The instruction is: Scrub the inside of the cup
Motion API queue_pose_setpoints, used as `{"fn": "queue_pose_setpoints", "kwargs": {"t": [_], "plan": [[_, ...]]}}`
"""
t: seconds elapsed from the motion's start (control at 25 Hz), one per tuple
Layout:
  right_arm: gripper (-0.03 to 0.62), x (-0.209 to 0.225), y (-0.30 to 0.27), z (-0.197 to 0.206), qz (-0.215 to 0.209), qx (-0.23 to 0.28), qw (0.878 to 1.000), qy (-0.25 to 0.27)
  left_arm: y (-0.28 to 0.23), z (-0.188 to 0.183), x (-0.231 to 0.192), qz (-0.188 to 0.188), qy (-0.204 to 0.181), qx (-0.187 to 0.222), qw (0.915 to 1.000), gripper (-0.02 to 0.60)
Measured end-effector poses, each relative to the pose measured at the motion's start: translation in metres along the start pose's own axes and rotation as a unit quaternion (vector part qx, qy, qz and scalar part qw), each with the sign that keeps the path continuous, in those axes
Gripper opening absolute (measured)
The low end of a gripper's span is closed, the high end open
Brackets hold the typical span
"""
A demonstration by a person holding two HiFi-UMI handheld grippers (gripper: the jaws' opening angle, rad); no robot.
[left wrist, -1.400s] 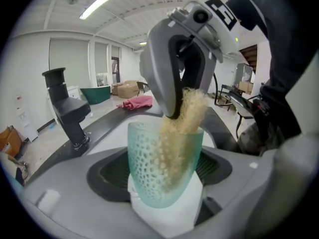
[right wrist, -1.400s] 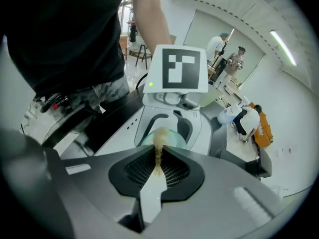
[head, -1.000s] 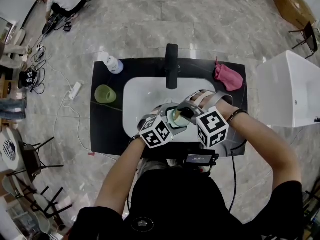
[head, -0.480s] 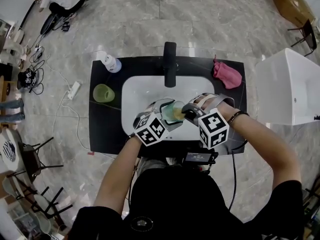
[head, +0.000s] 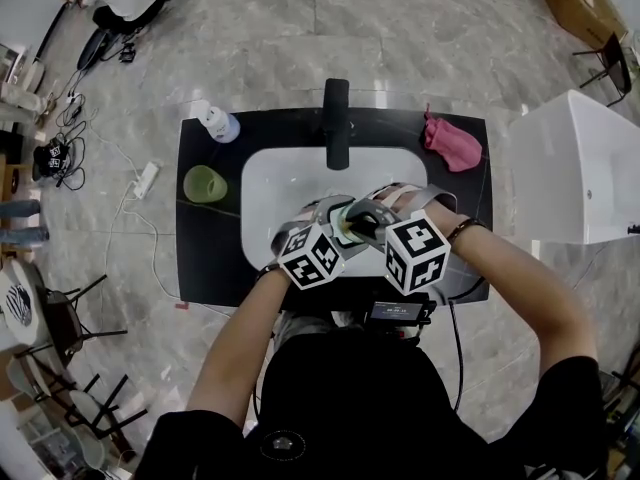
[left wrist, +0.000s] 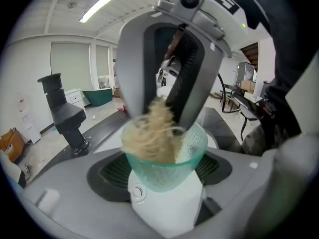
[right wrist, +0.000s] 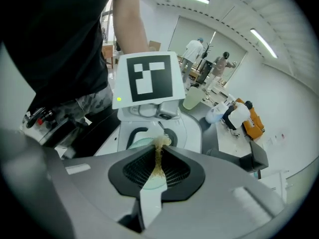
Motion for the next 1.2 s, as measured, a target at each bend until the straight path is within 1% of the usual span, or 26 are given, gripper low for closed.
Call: {"fn": "queue_pose_setpoints", "kwargs": {"t": [0.12, 0.2, 0.32, 0.48, 0.56, 0.64, 0.76, 0.88, 0.96, 1.08, 1.2], "plan": [[0.043, 0.009, -0.004, 0.005, 0.018, -0.008, 1.0, -0.003, 0.0, -0.003, 0.002, -0.001, 0.004, 0.007, 1.0, 0.373], [0.041, 0.012, -0.005, 0.013, 0.024, -0.017, 1.0, -0.001, 0.002, -0.004, 0.001, -0.007, 0.016, 0.017, 0.9997, 0.373], [0.041, 0.01, -0.006, 0.025, 0.023, -0.031, 0.999, -0.005, 0.008, -0.007, -0.004, -0.019, 0.036, 0.039, 0.9984, 0.372], [0.04, 0.004, -0.009, 0.031, 0.015, -0.05, 0.999, 0.012, 0.01, -0.01, -0.008, -0.028, 0.035, 0.051, 0.9977, 0.371], [0.038, 0.0, -0.01, 0.031, 0.002, -0.054, 0.998, 0.008, 0.01, -0.008, -0.011, -0.033, 0.032, 0.048, 0.9978, 0.371], [0.037, -0.005, -0.009, 0.028, -0.013, -0.052, 0.999, -0.013, 0.009, -0.005, -0.014, -0.036, 0.025, 0.04, 0.9982, 0.371], [0.037, -0.011, -0.009, 0.022, -0.034, -0.039, 0.997, -0.051, 0.005, 0.001, -0.012, -0.033, 0.004, 0.023, 0.9992, 0.371], [0.037, -0.014, -0.012, 0.014, -0.044, -0.025, 0.996, -0.069, -0.002, 0.008, -0.009, -0.029, -0.007, 0.007, 0.9995, 0.371], [0.038, -0.013, -0.014, 0.01, -0.04, -0.019, 0.997, -0.071, -0.005, 0.01, -0.008, -0.025, -0.012, 0.0, 0.9996, 0.371], [0.04, -0.005, -0.019, 0.007, -0.019, -0.014, 0.997, -0.073, -0.01, 0.013, -0.004, -0.016, -0.02, -0.012, 0.9996, 0.371], [0.04, 0.005, -0.024, 0.011, 0.002, -0.02, 0.998, -0.066, -0.013, 0.015, -0.004, -0.013, -0.014, -0.013, 0.9997, 0.371]]}}
Point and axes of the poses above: the fingertips, and each gripper's own axes: y backward along the fingers, x to its right, z out of its underside, the point moved 2 cm from there along y, backward along the fingers, and after that the axes turned 6 degrees about z, right-handed, at the moved point
